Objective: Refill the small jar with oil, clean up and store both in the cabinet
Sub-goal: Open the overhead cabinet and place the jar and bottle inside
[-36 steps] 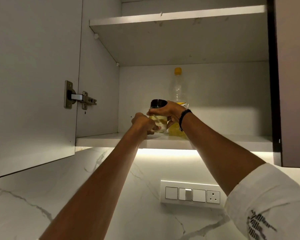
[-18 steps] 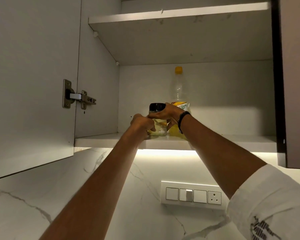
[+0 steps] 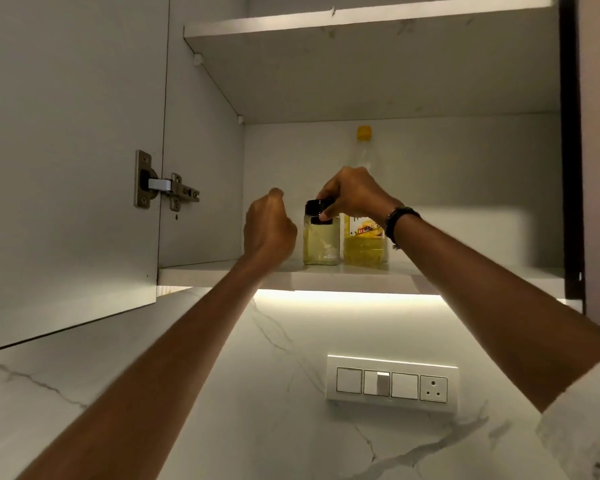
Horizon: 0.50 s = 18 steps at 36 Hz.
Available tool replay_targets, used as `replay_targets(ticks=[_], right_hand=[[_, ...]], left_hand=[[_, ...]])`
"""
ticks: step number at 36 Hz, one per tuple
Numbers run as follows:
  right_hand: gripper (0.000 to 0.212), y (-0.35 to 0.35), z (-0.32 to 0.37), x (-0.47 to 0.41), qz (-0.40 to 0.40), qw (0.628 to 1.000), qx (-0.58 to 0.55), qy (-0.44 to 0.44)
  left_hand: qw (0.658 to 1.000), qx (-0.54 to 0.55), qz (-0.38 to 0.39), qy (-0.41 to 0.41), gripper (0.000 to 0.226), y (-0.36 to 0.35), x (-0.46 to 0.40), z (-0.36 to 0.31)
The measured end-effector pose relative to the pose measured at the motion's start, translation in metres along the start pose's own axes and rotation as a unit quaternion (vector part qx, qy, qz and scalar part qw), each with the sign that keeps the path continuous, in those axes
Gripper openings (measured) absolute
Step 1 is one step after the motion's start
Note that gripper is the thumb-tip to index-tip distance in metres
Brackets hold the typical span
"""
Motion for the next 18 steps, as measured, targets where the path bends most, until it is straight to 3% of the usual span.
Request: replay_targets(ticks=[11,18], right_hand=[[0.041,-0.023,-0.011,-0.024,-0.004,0.998,0.051,-0.025],[0.039,-0.033,-0.019,-0.035,0.007,0.997,0.061,-0.038]], left_hand=[[0.98,-0.146,0.01,-0.136,0.047,0.0,0.011,-0.006],[0.97,-0.184,0.048,-0.148,0.039,0.002,0.014,-0.006]])
Point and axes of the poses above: each hand's wrist, its own x-axis away from the middle knuckle, its own y-axis out of the back of the hand, z = x × y, the point moved 1 cm from there along -x, towards the middle knuckle, and after that the axes turned 9 degrees about -z, right-handed, at the moved point
